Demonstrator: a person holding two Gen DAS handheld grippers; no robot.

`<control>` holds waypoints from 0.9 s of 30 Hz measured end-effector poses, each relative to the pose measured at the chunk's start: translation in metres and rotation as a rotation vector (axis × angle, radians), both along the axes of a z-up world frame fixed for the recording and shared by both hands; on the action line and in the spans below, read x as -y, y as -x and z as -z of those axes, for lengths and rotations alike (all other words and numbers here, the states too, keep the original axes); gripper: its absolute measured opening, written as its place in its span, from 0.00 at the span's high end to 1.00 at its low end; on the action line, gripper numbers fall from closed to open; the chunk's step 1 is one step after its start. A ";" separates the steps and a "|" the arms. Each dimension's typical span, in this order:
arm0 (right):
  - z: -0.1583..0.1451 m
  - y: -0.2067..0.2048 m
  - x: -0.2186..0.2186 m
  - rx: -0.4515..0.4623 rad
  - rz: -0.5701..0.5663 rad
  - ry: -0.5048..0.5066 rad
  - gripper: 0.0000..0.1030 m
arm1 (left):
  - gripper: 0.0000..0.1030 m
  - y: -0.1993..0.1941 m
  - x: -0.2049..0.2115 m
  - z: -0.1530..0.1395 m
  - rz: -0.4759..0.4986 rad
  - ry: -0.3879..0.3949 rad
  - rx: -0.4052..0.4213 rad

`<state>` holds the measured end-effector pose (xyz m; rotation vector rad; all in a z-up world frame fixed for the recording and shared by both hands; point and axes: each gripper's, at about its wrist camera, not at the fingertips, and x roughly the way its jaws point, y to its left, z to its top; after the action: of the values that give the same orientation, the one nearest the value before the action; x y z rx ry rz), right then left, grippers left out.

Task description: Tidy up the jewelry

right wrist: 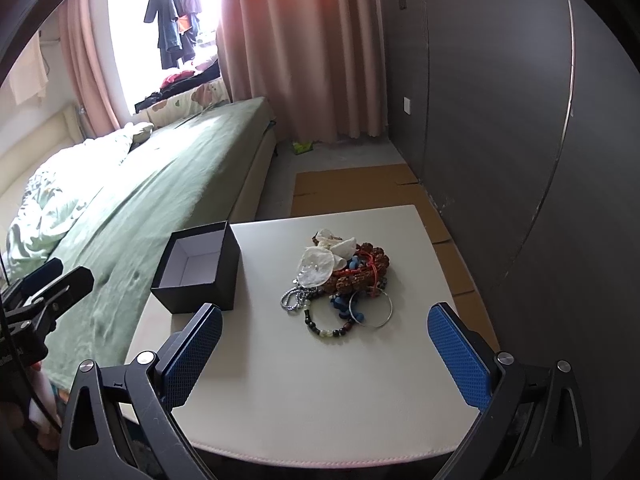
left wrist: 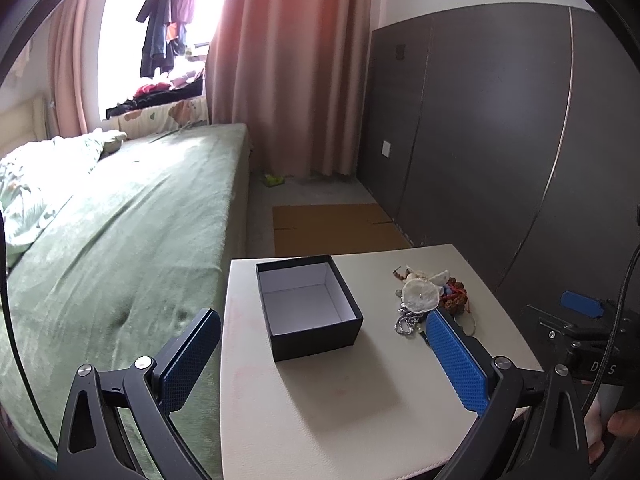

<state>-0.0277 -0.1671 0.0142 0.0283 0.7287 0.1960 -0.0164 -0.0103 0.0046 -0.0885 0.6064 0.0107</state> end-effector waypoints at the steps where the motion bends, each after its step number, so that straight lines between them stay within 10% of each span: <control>1: 0.000 0.000 0.000 0.001 0.000 0.001 0.00 | 0.01 0.000 0.000 0.000 0.001 -0.001 0.000; 27: 0.001 0.001 0.002 0.003 -0.001 0.001 0.00 | 0.01 0.000 -0.004 0.003 -0.004 0.001 -0.001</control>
<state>-0.0282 -0.1688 0.0129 0.0272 0.7258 0.1964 -0.0168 -0.0067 0.0012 -0.0911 0.6073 0.0145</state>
